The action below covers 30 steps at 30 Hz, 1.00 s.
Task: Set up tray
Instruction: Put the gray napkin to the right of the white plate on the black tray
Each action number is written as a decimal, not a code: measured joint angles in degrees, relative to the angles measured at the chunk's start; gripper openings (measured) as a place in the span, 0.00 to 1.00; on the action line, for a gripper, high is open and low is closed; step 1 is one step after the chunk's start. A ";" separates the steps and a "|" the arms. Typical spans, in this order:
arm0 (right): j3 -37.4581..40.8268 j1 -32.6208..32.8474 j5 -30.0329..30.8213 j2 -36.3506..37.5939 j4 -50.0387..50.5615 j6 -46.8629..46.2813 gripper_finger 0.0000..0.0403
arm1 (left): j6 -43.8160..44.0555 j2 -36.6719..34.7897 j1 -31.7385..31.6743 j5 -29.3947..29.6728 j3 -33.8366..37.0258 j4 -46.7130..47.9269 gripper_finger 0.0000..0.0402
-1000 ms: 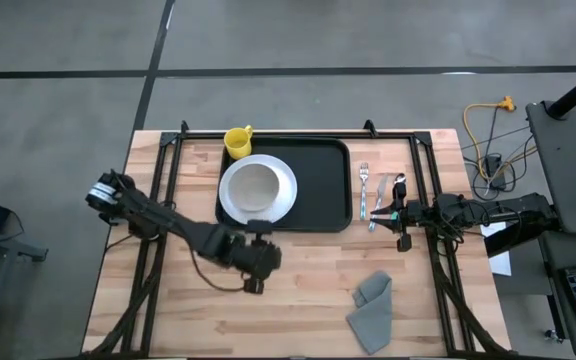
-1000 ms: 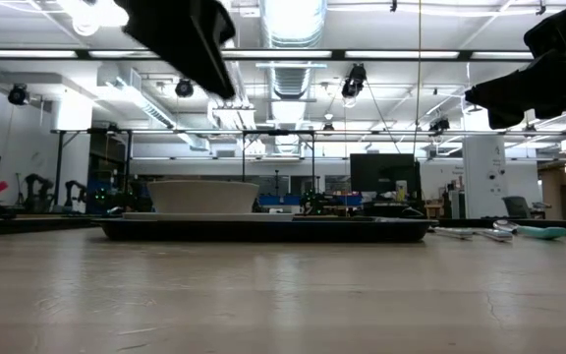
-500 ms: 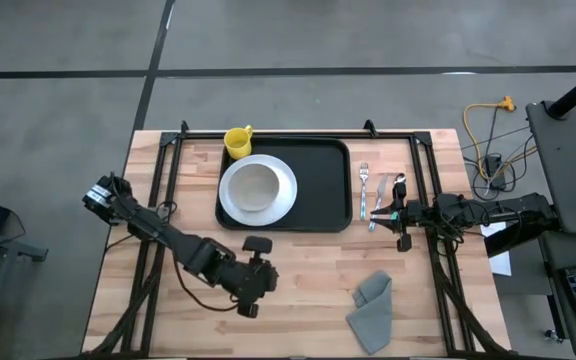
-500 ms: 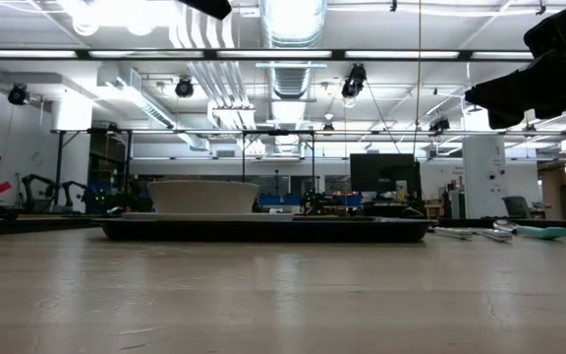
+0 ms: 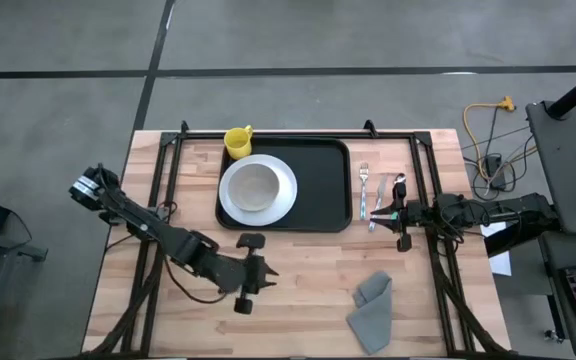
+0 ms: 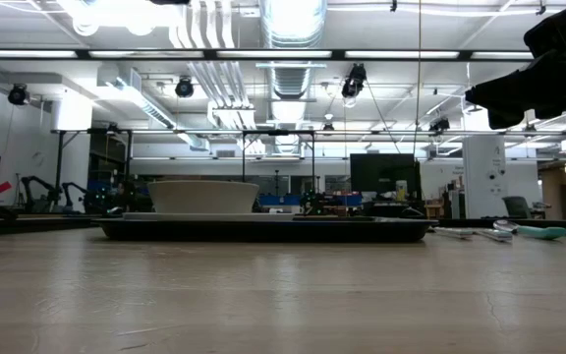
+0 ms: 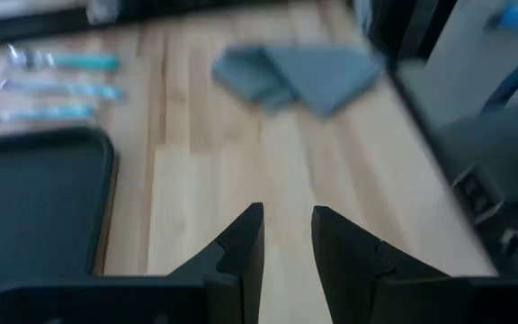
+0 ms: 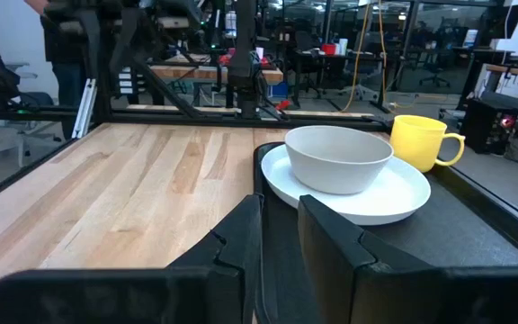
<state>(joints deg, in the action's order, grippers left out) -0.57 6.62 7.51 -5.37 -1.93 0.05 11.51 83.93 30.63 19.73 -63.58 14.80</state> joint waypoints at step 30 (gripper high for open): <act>0.01 0.01 0.00 -0.02 0.00 -0.02 0.20 | 2.41 -43.78 1.25 -23.85 62.71 -81.73 0.19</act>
<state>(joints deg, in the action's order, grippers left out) -0.56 6.63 7.51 -5.39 -1.93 0.03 13.92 40.15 31.88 -4.12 -0.88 -66.94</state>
